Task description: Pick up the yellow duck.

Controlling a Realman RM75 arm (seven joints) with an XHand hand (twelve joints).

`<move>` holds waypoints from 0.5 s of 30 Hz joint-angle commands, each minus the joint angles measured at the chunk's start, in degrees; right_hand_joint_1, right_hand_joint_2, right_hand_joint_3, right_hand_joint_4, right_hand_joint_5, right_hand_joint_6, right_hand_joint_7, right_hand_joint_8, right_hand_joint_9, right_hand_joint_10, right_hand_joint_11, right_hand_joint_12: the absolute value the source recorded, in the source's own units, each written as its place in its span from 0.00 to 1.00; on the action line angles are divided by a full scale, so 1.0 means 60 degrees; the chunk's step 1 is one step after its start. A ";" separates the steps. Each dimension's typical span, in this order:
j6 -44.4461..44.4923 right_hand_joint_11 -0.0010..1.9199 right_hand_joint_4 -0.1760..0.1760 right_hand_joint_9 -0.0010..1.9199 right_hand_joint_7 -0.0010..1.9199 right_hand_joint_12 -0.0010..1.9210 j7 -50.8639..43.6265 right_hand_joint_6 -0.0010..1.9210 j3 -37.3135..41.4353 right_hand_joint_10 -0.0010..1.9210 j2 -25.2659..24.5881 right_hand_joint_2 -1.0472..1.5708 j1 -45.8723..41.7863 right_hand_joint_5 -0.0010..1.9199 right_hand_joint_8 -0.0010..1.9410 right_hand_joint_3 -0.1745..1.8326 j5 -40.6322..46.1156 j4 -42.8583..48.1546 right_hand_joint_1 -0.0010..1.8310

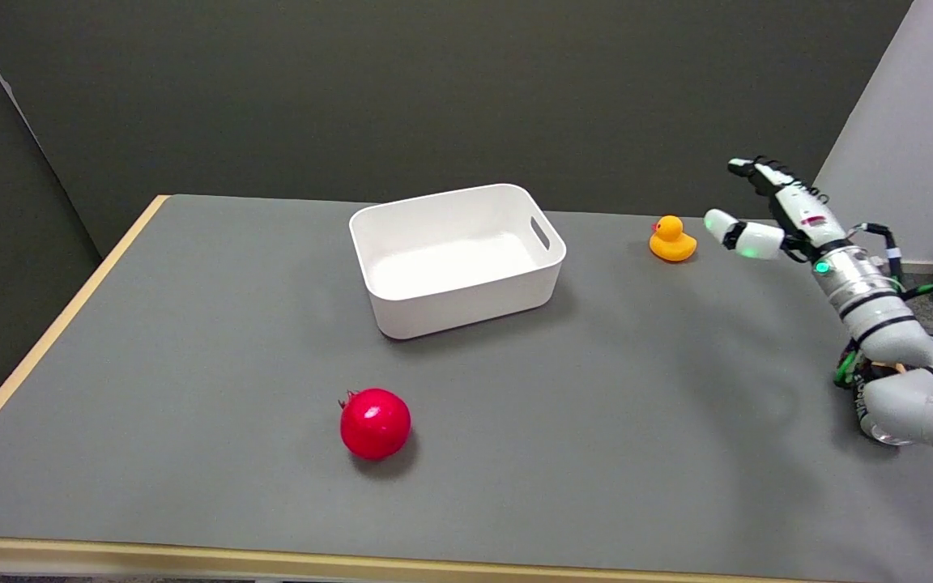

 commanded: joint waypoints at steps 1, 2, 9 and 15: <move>-0.2845 0.00 0.53 0.03 0.08 0.49 -0.1298 0.21 -0.0671 0.32 -0.0637 0.62 0.1142 0.06 0.16 0.56 -0.0480 0.0344 0.19; -0.2886 0.00 0.53 0.04 0.09 0.49 -0.1298 0.20 -0.0734 0.32 -0.0675 0.63 0.1194 0.07 0.15 0.54 -0.0480 0.0257 0.19; -0.3254 0.00 0.53 0.05 0.10 0.50 -0.1298 0.20 -0.1024 0.33 -0.1073 0.63 0.1525 0.06 0.16 0.55 -0.0480 -0.0490 0.20; -0.3453 0.00 0.53 0.06 0.10 0.52 -0.1298 0.21 -0.1130 0.33 -0.1338 0.63 0.1780 0.06 0.18 0.57 -0.0480 -0.1025 0.20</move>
